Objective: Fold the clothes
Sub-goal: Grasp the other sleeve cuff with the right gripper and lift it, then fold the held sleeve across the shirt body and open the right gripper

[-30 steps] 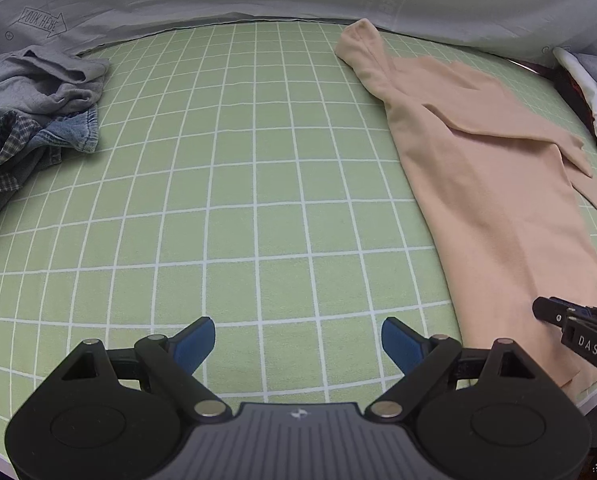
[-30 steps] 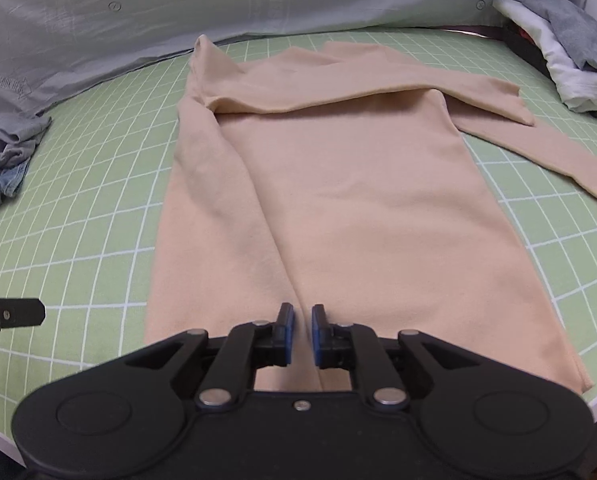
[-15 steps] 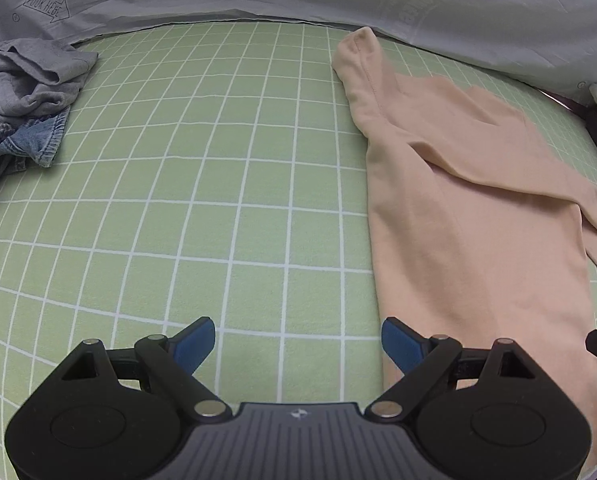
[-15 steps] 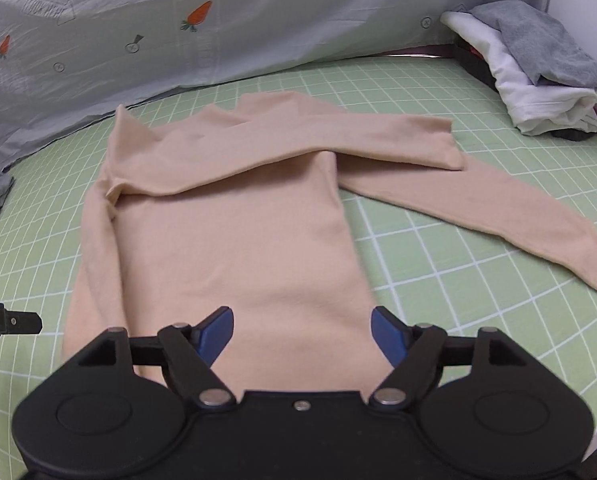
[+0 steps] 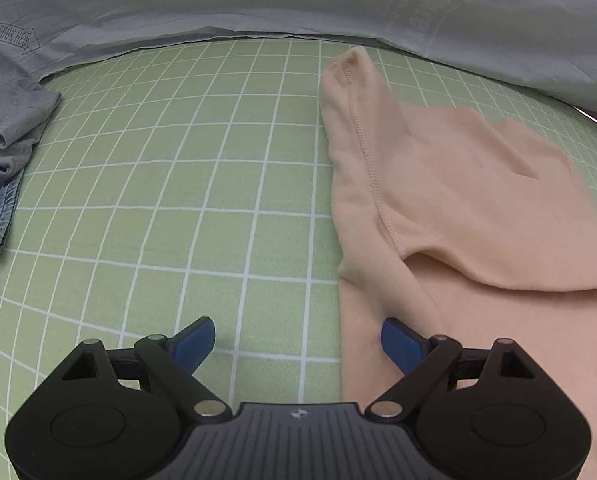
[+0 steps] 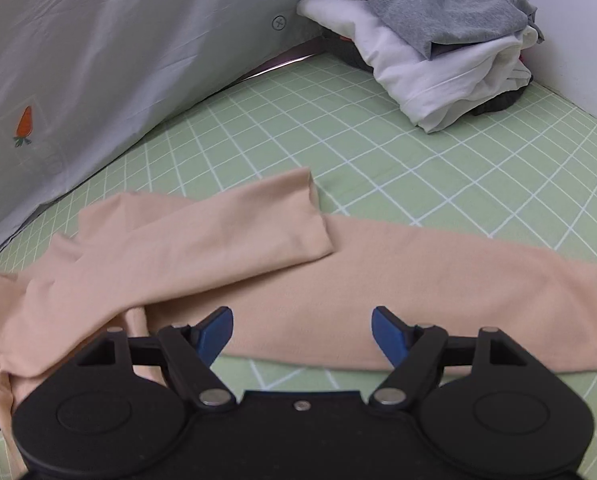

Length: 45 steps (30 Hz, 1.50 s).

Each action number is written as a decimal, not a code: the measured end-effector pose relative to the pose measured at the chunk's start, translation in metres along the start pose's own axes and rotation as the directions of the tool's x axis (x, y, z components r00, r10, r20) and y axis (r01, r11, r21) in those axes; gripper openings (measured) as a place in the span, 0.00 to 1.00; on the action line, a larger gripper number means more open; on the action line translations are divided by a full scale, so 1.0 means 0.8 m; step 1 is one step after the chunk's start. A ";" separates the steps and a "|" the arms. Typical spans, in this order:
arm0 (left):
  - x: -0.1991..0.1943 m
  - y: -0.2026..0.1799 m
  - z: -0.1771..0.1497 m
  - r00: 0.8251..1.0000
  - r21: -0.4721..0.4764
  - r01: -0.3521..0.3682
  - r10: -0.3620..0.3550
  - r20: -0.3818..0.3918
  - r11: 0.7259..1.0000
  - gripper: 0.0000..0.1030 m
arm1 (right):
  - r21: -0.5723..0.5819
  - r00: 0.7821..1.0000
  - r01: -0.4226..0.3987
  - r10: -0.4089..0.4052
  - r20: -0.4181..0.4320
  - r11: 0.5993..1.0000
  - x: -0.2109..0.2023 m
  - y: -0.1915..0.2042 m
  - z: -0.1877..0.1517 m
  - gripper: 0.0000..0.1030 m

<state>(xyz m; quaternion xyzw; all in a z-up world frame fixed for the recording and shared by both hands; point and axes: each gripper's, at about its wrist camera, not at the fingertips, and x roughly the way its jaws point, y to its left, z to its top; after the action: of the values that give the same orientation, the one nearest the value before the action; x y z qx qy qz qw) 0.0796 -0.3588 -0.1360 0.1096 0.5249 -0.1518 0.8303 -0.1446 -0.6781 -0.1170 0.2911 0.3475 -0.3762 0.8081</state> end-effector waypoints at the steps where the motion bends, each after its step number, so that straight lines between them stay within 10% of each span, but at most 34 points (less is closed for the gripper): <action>1: 0.005 -0.004 0.005 1.000 0.013 -0.010 0.010 -0.004 1.000 0.89 | 0.012 1.000 -0.004 0.004 -0.003 1.000 0.009 -0.004 0.009 0.75; 11: 0.016 -0.001 0.009 0.999 -0.033 -0.029 0.028 -0.026 0.999 1.00 | -0.112 1.000 -0.007 0.007 0.000 0.994 0.063 0.011 0.048 0.70; 18: 0.016 0.000 0.009 0.999 -0.037 -0.026 0.025 -0.029 0.999 1.00 | -0.218 0.999 -0.045 0.050 0.020 0.975 0.063 0.027 0.057 0.04; 29: 0.019 0.009 0.008 0.999 -0.060 0.010 -0.012 -0.031 0.998 1.00 | -0.127 0.935 -0.053 0.094 0.342 0.990 -0.013 0.016 0.141 0.03; 45: 0.029 0.052 0.092 0.975 -0.213 0.221 -0.207 0.085 0.952 0.81 | -0.040 0.982 0.005 0.003 0.188 0.999 0.045 -0.015 0.128 0.03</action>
<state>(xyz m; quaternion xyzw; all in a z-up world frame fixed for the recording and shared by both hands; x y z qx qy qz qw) 0.1658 -0.3483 -0.1245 -0.0455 0.5215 -0.1850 0.8317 -0.1024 -0.7743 -0.0876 0.2378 0.2772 -0.3953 0.8428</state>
